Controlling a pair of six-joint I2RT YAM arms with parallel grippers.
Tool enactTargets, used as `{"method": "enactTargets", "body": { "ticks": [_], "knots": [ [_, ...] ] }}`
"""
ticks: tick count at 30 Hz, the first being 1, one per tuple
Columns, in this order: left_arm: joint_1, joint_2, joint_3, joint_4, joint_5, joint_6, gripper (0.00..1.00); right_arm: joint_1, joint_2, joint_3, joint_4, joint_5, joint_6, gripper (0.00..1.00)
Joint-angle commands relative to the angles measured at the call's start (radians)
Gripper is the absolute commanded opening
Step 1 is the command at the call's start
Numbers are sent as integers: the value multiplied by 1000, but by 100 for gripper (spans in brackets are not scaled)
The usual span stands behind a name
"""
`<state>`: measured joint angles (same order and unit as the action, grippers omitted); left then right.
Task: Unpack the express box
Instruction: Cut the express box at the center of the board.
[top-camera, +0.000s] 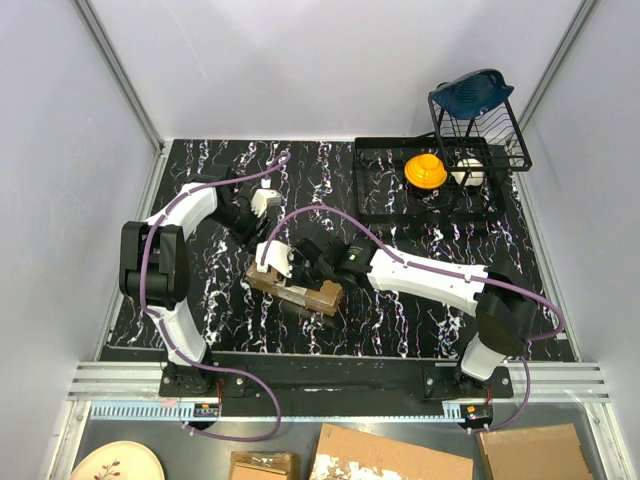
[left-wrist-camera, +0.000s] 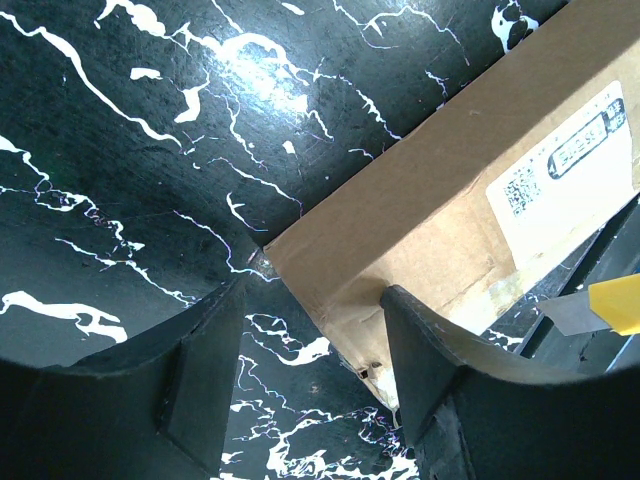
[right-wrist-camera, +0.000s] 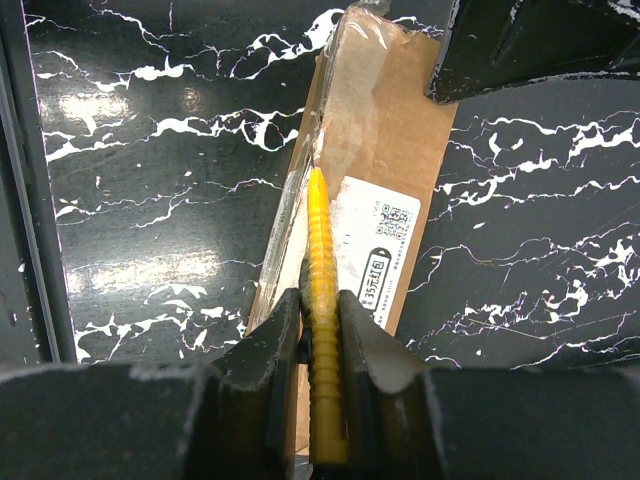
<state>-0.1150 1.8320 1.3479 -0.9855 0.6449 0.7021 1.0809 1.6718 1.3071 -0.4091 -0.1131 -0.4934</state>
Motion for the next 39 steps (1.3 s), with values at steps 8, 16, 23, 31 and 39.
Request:
{"method": "enactTargets", "body": {
  "ticks": [8, 16, 23, 31, 39],
  "knots": [
    [6, 15, -9, 30, -40, 37, 59, 4, 5, 4, 18, 1, 13, 0],
    [6, 15, -6, 28, -42, 37, 59, 4, 22, -11, 18, -7, 41, 0],
    [9, 13, -12, 28, -41, 43, 59, 2, 28, -6, 21, 1, 39, 0],
    [12, 18, -9, 30, -37, 43, 58, 2, 9, 14, 16, 27, 26, 0],
    [12, 23, -7, 30, -36, 39, 58, 2, -7, 27, 24, 49, 13, 0]
  ]
}}
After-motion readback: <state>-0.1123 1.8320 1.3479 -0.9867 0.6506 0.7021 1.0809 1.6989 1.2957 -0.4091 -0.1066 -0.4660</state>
